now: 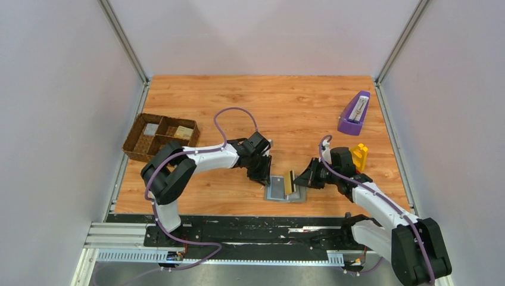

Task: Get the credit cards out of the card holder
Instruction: Remove the credit card from the card holder.

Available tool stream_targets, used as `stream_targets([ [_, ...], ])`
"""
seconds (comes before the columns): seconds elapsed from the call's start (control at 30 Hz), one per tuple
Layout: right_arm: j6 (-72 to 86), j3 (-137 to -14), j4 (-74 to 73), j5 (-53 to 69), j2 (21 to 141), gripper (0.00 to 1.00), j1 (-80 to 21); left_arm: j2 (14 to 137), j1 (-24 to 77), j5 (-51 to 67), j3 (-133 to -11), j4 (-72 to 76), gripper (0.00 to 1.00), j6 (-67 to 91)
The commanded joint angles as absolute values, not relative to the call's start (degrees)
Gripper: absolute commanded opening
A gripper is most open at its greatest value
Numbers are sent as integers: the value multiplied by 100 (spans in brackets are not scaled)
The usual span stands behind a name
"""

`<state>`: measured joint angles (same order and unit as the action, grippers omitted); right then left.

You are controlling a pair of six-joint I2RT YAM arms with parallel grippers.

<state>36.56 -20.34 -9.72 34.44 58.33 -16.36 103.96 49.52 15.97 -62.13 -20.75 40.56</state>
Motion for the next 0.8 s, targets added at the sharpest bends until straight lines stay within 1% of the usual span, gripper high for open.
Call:
stream_targets([
  [0.0,3142,-2477,-1274,3011,5671,0,-1770,10112,4961,1482,-6695,-2615,39,4089],
  [0.07,3007,-2597,-1334,2823,5583,0,-1898,9999,4900,1385,-6913,-2846,45,4154],
  [0.13,2877,-2696,-1348,2629,5503,0,-2068,9896,4759,1396,-7103,-3032,48,4243],
  [0.27,2715,-2889,-1430,2131,5496,0,-2484,9735,4447,1656,-7258,-2944,50,4439],
  [0.47,2629,-3126,-1471,1447,5680,0,-3175,9942,4303,2034,-7526,-2938,52,4450],
  [0.6,2208,-3187,-1331,714,5621,0,-3847,9973,4154,2348,-7512,-2849,55,4681],
  [0.77,1843,-3182,-1097,249,5469,0,-4305,10050,3959,2700,-7480,-2847,57,4847],
])
